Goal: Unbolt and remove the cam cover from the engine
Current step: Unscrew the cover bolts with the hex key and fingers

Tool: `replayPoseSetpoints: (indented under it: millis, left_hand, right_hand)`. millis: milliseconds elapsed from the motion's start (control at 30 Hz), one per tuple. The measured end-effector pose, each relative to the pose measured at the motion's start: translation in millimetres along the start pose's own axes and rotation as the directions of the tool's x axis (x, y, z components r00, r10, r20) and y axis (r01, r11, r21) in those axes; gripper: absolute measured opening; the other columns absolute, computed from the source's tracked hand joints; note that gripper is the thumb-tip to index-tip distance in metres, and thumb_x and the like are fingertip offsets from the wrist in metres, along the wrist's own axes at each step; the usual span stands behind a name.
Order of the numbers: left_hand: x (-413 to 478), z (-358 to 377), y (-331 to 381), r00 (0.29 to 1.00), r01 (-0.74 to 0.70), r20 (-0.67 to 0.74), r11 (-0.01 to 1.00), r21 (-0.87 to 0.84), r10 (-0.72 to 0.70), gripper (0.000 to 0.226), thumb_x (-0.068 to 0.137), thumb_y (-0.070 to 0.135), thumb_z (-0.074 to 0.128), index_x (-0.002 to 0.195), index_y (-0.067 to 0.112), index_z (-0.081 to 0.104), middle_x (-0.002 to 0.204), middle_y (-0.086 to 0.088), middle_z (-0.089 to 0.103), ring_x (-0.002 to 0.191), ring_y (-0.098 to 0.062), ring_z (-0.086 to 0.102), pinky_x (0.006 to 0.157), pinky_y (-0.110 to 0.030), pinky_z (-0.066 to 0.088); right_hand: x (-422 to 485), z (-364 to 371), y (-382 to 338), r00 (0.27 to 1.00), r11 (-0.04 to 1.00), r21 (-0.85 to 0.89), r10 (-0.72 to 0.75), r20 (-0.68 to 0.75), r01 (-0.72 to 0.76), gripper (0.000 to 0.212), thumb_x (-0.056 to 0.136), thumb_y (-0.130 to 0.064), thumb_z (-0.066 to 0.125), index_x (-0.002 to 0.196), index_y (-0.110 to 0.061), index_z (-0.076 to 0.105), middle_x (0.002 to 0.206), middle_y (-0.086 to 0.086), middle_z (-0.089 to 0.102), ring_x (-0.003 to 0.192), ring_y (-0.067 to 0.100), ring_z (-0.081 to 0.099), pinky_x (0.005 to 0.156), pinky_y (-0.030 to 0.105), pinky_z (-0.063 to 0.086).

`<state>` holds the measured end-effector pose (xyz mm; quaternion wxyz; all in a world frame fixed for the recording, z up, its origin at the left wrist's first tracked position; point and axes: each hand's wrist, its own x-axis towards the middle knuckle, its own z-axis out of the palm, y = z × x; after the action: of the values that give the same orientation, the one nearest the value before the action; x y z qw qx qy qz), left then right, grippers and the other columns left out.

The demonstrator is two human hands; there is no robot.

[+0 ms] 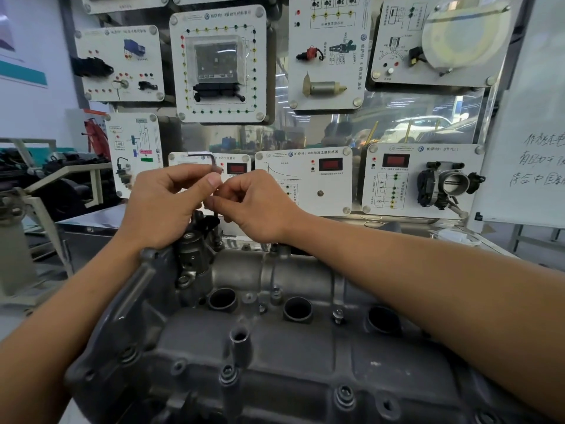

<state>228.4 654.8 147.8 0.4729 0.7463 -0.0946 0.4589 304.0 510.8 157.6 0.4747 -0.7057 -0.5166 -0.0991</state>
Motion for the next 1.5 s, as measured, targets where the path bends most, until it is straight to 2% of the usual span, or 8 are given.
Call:
replayPoseSetpoints:
  millis: [100, 300, 467, 667, 967, 1100, 1300, 1500]
  left_hand:
    - [0.1, 0.6, 0.0, 0.998, 0.038, 0.051, 0.999, -0.004, -0.038, 0.021, 0.096, 0.013, 0.062, 0.108, 0.028, 0.071, 0.100, 0.011, 0.075, 0.097, -0.009, 0.072, 0.085, -0.027, 0.057]
    - [-3.7, 1.1, 5.3, 0.989, 0.110, 0.113, 0.990, -0.092, -0.100, 0.022, 0.100, 0.005, 0.053, 0.115, 0.009, 0.068, 0.097, -0.003, 0.075, 0.060, -0.022, 0.071, 0.052, -0.029, 0.058]
    - [-4.0, -1.7, 5.0, 1.000, 0.007, 0.013, 1.000, -0.004, -0.007, 0.014, 0.091, 0.010, 0.067, 0.096, 0.022, 0.073, 0.089, 0.004, 0.076, 0.083, -0.010, 0.073, 0.079, -0.024, 0.058]
    - [-2.7, -0.4, 7.1, 1.000, -0.004, -0.003, 1.000, 0.005, 0.004, 0.014, 0.085, 0.010, 0.074, 0.087, 0.023, 0.073, 0.074, 0.017, 0.075, 0.073, 0.002, 0.071, 0.064, -0.011, 0.053]
    - [-0.4, 1.9, 6.4, 0.999, 0.033, -0.036, 0.998, -0.050, -0.035, 0.010, 0.081, 0.012, 0.077, 0.083, 0.019, 0.071, 0.067, 0.013, 0.074, 0.063, 0.001, 0.068, 0.061, -0.011, 0.053]
    - [-1.0, 1.3, 2.1, 0.999, 0.048, 0.005, 0.999, -0.022, -0.048, 0.011, 0.092, 0.017, 0.067, 0.100, 0.021, 0.074, 0.087, 0.014, 0.074, 0.071, 0.005, 0.066, 0.065, -0.009, 0.051]
    - [-0.9, -0.6, 1.4, 0.998, 0.032, 0.063, 0.999, 0.003, -0.032, 0.026, 0.098, 0.008, 0.060, 0.099, 0.031, 0.071, 0.092, 0.014, 0.076, 0.089, -0.002, 0.070, 0.084, -0.019, 0.054]
    - [-2.7, -1.7, 4.9, 0.999, -0.022, -0.044, 0.999, 0.048, 0.024, 0.016, 0.087, 0.012, 0.074, 0.084, 0.028, 0.072, 0.073, 0.022, 0.073, 0.073, 0.004, 0.069, 0.069, -0.009, 0.052]
  right_hand:
    - [-0.9, 0.7, -0.8, 0.999, 0.999, -0.047, -0.022, 0.032, 0.023, 0.032, 0.096, -0.013, 0.064, 0.072, 0.008, 0.067, 0.062, 0.017, 0.063, 0.046, 0.003, 0.044, 0.055, 0.013, 0.035]
    - [-1.2, 2.5, -2.2, 0.993, 0.997, -0.075, -0.004, 0.121, 0.013, 0.040, 0.102, -0.008, 0.051, 0.063, -0.014, 0.056, 0.056, -0.009, 0.058, 0.046, -0.001, 0.055, 0.051, 0.009, 0.038]
    - [-4.7, 3.2, -7.2, 0.995, 0.999, -0.043, 0.000, 0.102, 0.005, 0.031, 0.099, -0.014, 0.059, 0.076, 0.004, 0.071, 0.054, 0.011, 0.060, 0.050, 0.012, 0.053, 0.052, 0.015, 0.037]
    - [-6.2, 2.1, -11.3, 1.000, 1.000, 0.017, 0.005, 0.005, -0.005, 0.031, 0.089, -0.018, 0.074, 0.076, 0.010, 0.073, 0.061, 0.034, 0.052, 0.053, 0.019, 0.031, 0.054, 0.028, 0.026]
    - [-5.0, 3.2, -8.1, 1.000, 0.998, -0.059, -0.021, -0.012, 0.020, 0.027, 0.091, -0.009, 0.070, 0.071, 0.010, 0.067, 0.067, 0.031, 0.061, 0.056, 0.020, 0.042, 0.056, 0.030, 0.035]
    - [-3.5, 1.8, -6.9, 0.999, 0.988, -0.150, -0.022, 0.040, 0.028, 0.031, 0.097, -0.011, 0.060, 0.076, 0.010, 0.065, 0.070, 0.026, 0.063, 0.054, 0.014, 0.043, 0.057, 0.029, 0.037]
    - [-3.1, 2.6, -6.8, 0.995, 0.991, -0.137, 0.010, 0.098, 0.004, 0.033, 0.101, -0.009, 0.053, 0.071, 0.001, 0.062, 0.056, -0.002, 0.053, 0.044, 0.000, 0.043, 0.052, 0.013, 0.033]
    - [-6.3, 2.5, -7.6, 1.000, 0.999, -0.053, 0.010, 0.009, -0.010, 0.039, 0.096, -0.020, 0.063, 0.069, 0.008, 0.067, 0.052, 0.014, 0.043, 0.047, 0.010, 0.029, 0.051, 0.024, 0.027]
